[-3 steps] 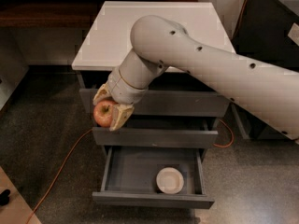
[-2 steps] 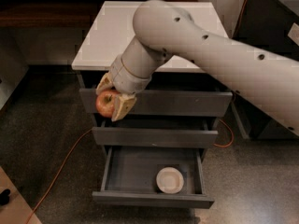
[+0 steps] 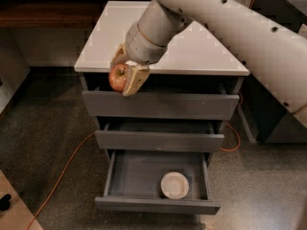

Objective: Pick apple from bottom drawer and place on counter

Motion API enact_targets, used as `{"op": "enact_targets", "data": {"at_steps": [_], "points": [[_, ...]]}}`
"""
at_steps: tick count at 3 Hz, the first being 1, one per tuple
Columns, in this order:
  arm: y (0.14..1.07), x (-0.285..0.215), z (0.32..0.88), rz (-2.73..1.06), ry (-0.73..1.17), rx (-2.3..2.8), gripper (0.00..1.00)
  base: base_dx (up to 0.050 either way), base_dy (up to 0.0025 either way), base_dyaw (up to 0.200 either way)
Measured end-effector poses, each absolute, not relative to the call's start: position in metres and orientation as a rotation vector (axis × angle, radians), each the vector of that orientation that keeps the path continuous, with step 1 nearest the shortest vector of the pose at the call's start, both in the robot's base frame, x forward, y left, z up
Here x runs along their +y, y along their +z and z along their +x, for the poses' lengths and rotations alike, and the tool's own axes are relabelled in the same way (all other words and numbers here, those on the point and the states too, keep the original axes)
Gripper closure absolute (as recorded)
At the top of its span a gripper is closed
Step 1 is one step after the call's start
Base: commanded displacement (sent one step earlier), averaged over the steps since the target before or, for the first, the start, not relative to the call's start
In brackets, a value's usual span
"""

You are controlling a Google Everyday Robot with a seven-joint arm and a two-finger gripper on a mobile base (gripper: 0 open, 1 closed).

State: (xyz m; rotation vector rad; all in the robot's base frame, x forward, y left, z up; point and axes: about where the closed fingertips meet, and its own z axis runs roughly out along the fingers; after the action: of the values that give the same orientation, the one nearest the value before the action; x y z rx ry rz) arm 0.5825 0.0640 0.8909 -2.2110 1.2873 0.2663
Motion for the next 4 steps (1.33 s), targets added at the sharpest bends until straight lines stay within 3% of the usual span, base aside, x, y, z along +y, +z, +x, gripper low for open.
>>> {"op": "enact_targets", "data": {"at_steps": [4], "points": [[0.927, -0.001, 0.702, -1.986, 0.294, 1.476, 1.0, 0.0, 0.0, 0.0]]}}
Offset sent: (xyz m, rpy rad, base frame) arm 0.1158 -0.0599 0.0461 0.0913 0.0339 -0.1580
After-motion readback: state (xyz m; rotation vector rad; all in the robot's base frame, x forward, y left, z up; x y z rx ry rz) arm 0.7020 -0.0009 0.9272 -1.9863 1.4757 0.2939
